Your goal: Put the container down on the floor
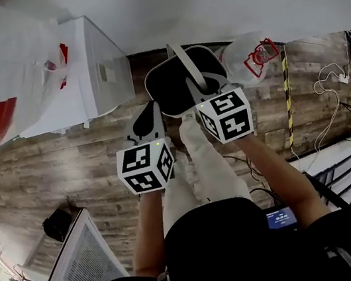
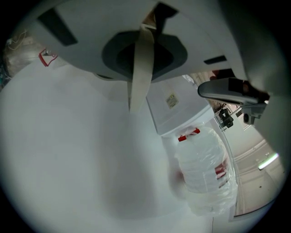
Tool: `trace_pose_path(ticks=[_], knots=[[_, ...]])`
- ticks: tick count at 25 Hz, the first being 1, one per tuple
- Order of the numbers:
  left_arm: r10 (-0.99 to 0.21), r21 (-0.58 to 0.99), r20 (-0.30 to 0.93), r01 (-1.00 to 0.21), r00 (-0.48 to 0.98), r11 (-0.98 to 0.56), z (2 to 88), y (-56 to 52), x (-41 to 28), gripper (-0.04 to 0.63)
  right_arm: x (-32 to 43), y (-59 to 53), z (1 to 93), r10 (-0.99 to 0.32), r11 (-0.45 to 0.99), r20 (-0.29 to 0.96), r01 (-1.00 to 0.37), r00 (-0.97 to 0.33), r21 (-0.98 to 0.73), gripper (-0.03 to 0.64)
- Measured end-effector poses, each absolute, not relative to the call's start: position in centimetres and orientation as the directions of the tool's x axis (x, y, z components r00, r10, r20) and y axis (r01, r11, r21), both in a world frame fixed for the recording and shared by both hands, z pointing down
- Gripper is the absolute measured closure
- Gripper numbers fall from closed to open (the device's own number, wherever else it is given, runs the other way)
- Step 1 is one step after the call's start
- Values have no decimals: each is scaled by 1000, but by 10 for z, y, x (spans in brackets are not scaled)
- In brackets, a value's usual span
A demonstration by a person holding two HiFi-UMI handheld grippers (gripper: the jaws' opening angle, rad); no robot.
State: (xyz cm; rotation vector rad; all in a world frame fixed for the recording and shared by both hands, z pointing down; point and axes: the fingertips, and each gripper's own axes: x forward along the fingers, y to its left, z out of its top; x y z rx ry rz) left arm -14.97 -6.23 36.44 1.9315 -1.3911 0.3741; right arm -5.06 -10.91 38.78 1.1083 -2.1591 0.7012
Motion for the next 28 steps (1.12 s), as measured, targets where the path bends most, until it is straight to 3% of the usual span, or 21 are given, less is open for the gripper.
trace_pose_path(ticks=[28], knots=[[-544, 473, 714, -876, 441, -89, 534, -25, -118, 578, -12, -62, 582, -367, 376, 866, -906, -339, -195, 586]])
